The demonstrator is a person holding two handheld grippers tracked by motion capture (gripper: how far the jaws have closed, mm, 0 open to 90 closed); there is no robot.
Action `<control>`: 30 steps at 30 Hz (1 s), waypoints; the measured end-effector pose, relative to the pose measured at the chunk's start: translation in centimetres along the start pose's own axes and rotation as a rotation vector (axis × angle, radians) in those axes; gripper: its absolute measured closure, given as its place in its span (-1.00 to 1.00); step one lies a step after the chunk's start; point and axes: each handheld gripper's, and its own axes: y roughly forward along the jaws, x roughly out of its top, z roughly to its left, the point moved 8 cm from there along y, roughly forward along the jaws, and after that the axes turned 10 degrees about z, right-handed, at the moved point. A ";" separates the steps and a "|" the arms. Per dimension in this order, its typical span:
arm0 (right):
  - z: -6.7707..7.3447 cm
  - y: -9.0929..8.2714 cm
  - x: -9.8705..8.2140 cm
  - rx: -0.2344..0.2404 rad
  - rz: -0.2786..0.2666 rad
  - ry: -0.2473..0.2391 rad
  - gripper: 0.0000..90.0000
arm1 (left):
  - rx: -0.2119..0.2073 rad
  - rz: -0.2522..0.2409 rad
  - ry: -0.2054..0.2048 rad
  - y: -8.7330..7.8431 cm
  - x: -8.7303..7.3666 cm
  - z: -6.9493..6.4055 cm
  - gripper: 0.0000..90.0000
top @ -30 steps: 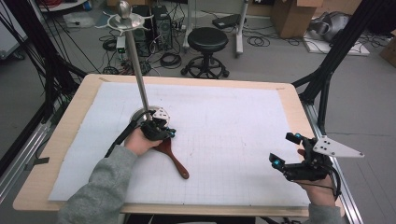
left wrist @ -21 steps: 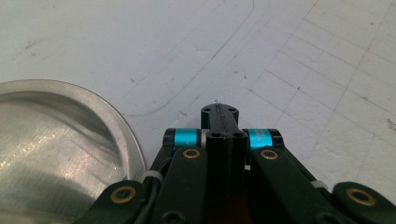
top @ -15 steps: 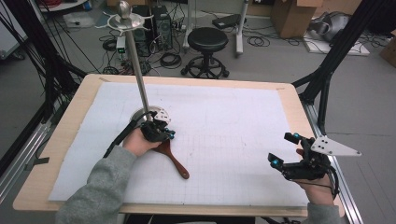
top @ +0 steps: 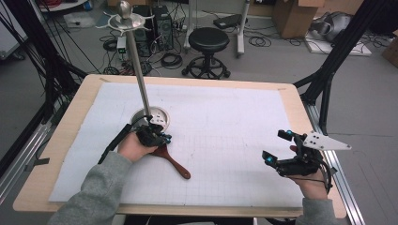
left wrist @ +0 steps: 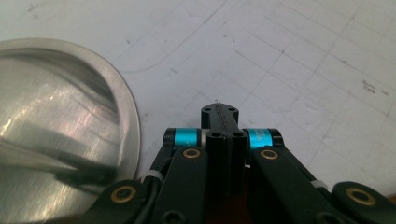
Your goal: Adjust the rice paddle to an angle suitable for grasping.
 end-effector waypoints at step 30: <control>-0.3 3.3 2.0 0.066 -0.012 -0.024 -1.00 | 0.005 -0.012 -0.076 -3.1 -4.9 -0.7 0.99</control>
